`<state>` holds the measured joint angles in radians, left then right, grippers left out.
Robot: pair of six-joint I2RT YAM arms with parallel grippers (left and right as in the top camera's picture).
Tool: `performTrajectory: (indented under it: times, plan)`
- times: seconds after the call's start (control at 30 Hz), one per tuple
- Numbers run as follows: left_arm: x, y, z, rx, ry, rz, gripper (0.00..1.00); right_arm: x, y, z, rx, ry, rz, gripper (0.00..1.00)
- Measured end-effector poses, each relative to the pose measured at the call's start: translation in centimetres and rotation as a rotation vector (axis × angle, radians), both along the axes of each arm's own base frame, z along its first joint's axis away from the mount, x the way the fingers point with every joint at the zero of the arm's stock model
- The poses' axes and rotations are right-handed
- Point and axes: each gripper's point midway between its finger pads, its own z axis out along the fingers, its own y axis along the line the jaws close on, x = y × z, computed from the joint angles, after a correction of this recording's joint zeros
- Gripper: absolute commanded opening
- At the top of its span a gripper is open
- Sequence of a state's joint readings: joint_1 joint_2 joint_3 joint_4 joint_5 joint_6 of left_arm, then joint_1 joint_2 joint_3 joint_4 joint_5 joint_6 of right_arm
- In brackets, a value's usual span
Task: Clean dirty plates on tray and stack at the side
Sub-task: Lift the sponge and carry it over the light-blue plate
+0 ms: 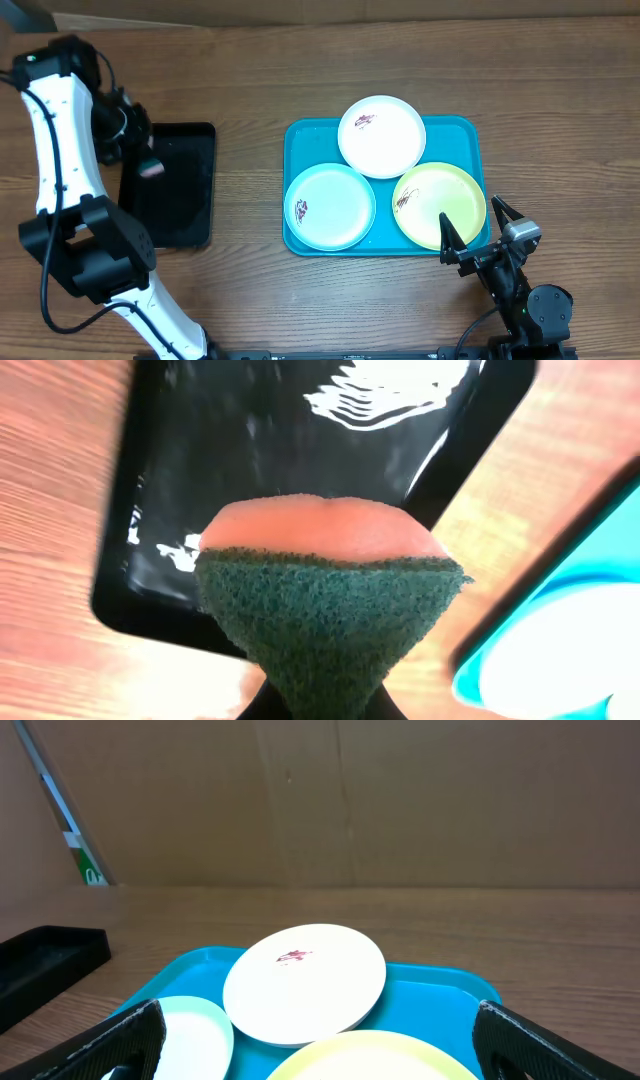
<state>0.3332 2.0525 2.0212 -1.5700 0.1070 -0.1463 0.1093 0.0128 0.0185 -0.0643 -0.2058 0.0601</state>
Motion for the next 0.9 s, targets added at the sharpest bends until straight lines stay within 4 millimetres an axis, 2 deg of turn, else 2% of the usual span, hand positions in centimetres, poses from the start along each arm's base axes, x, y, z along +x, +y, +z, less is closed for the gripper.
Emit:
performTrajectory:
  times: [0.07,0.13,0.27,0.37,0.43,0.53,0.67,0.8,0.9]
  plan:
    - [0.5,0.0,-0.4,0.018,-0.014,0.011,0.04,0.0,0.0,0.0,0.0,0.0,0.0,1.0]
    - [0.4,-0.7,-2.1,0.015,0.007,0.008,0.04,0.0,0.0,0.0,0.0,0.0,0.0,1.0]
    - [-2.0,-3.2,-6.3,-0.019,0.143,-0.026,0.04,0.0,0.0,0.0,0.0,0.001,0.0,1.0]
    - [-2.9,-4.3,-6.8,-0.03,0.195,-0.045,0.04,0.0,0.0,0.0,0.0,0.0,0.0,1.0]
    - [-3.6,-4.5,-5.8,-0.039,0.23,-0.045,0.04,0.0,0.0,0.0,0.0,0.0,0.0,1.0]
    - [-3.5,-4.0,-2.8,-0.038,0.219,-0.03,0.04,0.0,0.0,0.0,0.0,0.001,0.0,1.0]
    - [0.3,-3.9,2.5,-0.072,-0.002,-0.006,0.04,0.0,0.0,0.0,0.0,0.001,0.001,1.0]
    - [2.3,-7.2,7.1,-0.217,-0.193,-0.033,0.04,0.0,0.0,0.0,0.0,0.0,0.0,1.0]
    - [1.9,-11.9,10.0,-0.334,-0.258,-0.114,0.04,0.0,0.0,0.0,0.0,0.001,0.0,1.0]
